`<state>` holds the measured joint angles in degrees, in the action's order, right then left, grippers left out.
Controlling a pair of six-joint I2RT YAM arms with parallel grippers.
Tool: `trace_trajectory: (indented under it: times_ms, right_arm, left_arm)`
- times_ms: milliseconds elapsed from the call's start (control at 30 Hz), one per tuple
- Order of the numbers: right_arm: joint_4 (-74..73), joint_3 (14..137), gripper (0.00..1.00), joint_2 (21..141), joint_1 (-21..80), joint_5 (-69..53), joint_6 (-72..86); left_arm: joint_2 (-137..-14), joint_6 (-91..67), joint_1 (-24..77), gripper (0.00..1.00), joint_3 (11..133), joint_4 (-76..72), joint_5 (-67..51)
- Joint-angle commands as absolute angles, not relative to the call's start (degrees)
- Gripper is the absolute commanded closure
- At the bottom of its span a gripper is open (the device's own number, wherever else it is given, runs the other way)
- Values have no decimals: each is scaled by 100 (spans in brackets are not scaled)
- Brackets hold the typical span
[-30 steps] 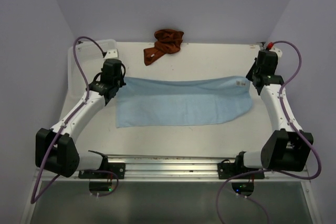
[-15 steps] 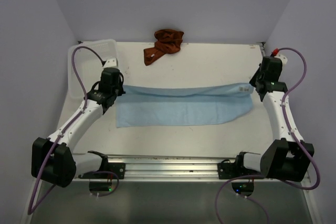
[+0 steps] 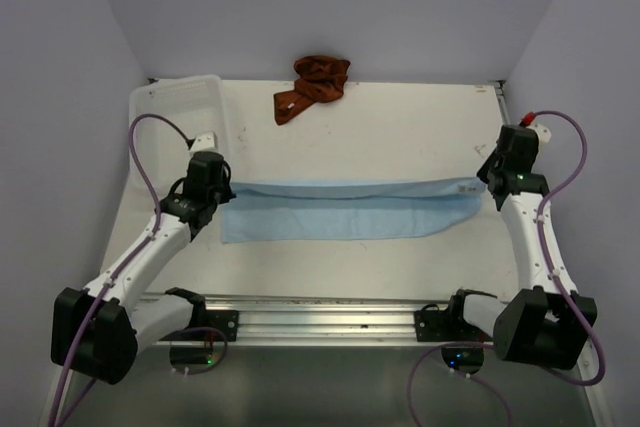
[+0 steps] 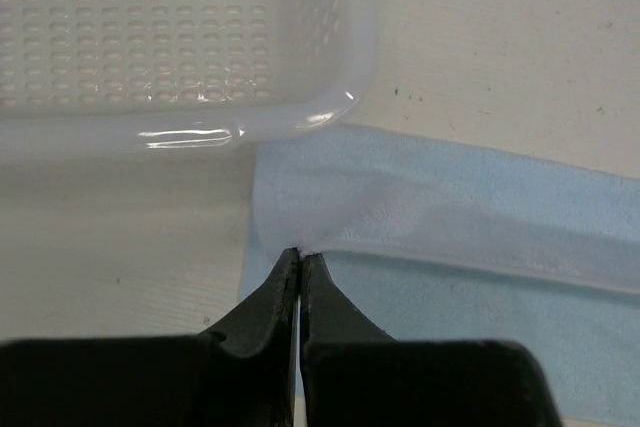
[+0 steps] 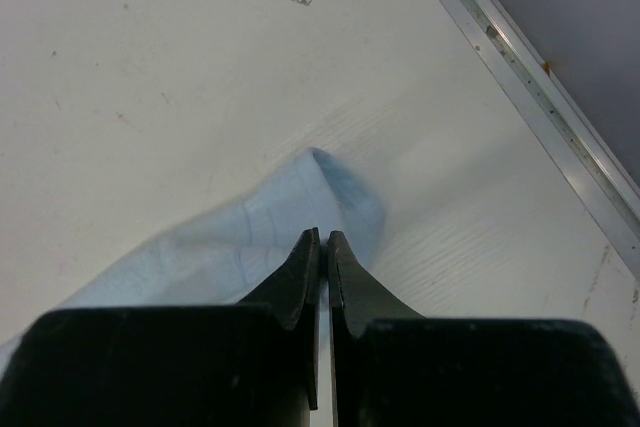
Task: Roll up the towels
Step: Fold the towel
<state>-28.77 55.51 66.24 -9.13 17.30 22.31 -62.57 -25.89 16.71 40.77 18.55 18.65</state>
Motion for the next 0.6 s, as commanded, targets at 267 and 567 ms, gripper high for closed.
trace_trajectory:
  times_ms: [267,567]
  right_arm:
    - [-2891,4949,100,6161,-967,1898,2452]
    - [-2848,4641,100,6003,-967,1802,2505]
  left_arm:
    - [-5766,-2874,1626,100,3779,1802,1987]
    - [-5467,-2953,1626,100,3700,1723,1521]
